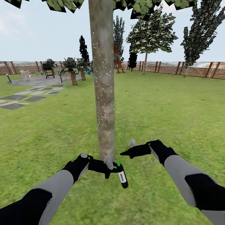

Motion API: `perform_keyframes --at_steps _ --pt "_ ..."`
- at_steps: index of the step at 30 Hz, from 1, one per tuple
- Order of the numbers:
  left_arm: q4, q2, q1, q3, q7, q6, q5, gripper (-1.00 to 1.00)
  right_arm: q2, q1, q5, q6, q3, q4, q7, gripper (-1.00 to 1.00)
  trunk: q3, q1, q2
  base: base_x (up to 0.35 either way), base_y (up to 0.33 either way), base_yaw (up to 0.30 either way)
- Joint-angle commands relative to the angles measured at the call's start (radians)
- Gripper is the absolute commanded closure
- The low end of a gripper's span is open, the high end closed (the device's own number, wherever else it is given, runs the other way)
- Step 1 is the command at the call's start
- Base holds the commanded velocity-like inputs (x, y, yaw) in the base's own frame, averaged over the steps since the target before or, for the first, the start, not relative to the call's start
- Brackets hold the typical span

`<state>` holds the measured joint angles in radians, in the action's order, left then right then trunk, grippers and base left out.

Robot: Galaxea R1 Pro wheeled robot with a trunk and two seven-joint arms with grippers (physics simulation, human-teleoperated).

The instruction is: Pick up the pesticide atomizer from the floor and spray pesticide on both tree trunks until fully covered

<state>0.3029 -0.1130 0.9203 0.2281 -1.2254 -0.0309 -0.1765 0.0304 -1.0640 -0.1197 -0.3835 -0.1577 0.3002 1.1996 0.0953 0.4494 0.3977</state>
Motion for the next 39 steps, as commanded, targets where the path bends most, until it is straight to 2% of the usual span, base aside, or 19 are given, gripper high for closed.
perform_keyframes --at_steps 1,3,5,9,13,18,29,31,33,34,35,39 --pt "0.001 0.0 0.001 -0.004 -0.001 -0.003 -0.008 1.0 -0.004 -0.001 -0.006 -0.01 0.003 0.002 0.004 1.0 0.002 0.001 0.002 0.0 0.0 0.0" --pt "0.001 0.0 0.001 -0.004 0.008 -0.003 -0.01 1.0 -0.007 -0.001 -0.006 -0.01 0.002 -0.006 0.004 1.0 0.002 0.001 0.002 0.0 0.0 0.0" --pt "0.001 0.0 0.001 -0.004 0.057 -0.001 -0.01 1.0 -0.008 -0.001 -0.006 -0.009 0.002 -0.024 0.002 1.0 0.002 0.001 0.002 0.0 0.0 0.0" --pt "0.002 0.0 0.001 -0.004 0.078 0.014 -0.01 1.0 -0.01 -0.001 -0.006 -0.009 0.001 -0.037 -0.002 1.0 0.002 0.001 0.002 0.0 0.0 0.0" --pt "0.002 0.0 0.001 -0.004 0.081 0.017 -0.009 1.0 -0.011 -0.001 -0.007 -0.008 0.0 -0.076 -0.006 1.0 0.002 0.001 0.002 0.0 0.0 0.0" --pt "0.002 -0.002 0.002 -0.003 0.081 0.017 -0.008 1.0 -0.036 -0.001 -0.008 -0.008 0.0 -0.085 -0.006 1.0 0.002 0.001 0.002 0.0 0.0 0.0" --pt "0.002 -0.002 0.001 -0.004 0.081 0.016 -0.008 1.0 -0.038 -0.001 -0.008 -0.007 0.0 -0.085 -0.017 1.0 0.002 0.001 0.002 0.0 0.0 0.0" --pt "0.001 -0.001 0.001 -0.004 0.081 0.016 -0.008 1.0 -0.028 -0.001 -0.008 -0.008 0.001 -0.084 -0.062 1.0 0.002 0.001 0.002 0.0 0.0 0.0" --pt "0.001 -0.001 0.001 -0.004 0.081 0.016 -0.008 1.0 0.016 -0.002 -0.007 -0.009 0.003 -0.08 -0.137 1.0 0.002 0.001 0.002 0.0 0.0 0.0" --pt "0.001 -0.001 0.001 -0.004 0.081 0.017 -0.008 1.0 0.05 -0.004 -0.006 -0.009 0.004 -0.077 -0.197 1.0 0.002 0.001 0.002 0.0 0.0 0.0" --pt "0.001 -0.001 0.001 -0.005 0.081 0.016 -0.008 1.0 0.077 -0.005 -0.006 -0.009 0.005 -0.076 -0.237 -1.0 0.002 0.001 0.002 0.0 0.0 0.0" --pt "0.001 -0.001 0.001 -0.009 0.082 0.016 -0.008 1.0 0.166 -0.007 -0.005 -0.009 0.008 -0.026 -0.358 -1.0 0.002 0.001 0.002 0.0 0.0 0.0"
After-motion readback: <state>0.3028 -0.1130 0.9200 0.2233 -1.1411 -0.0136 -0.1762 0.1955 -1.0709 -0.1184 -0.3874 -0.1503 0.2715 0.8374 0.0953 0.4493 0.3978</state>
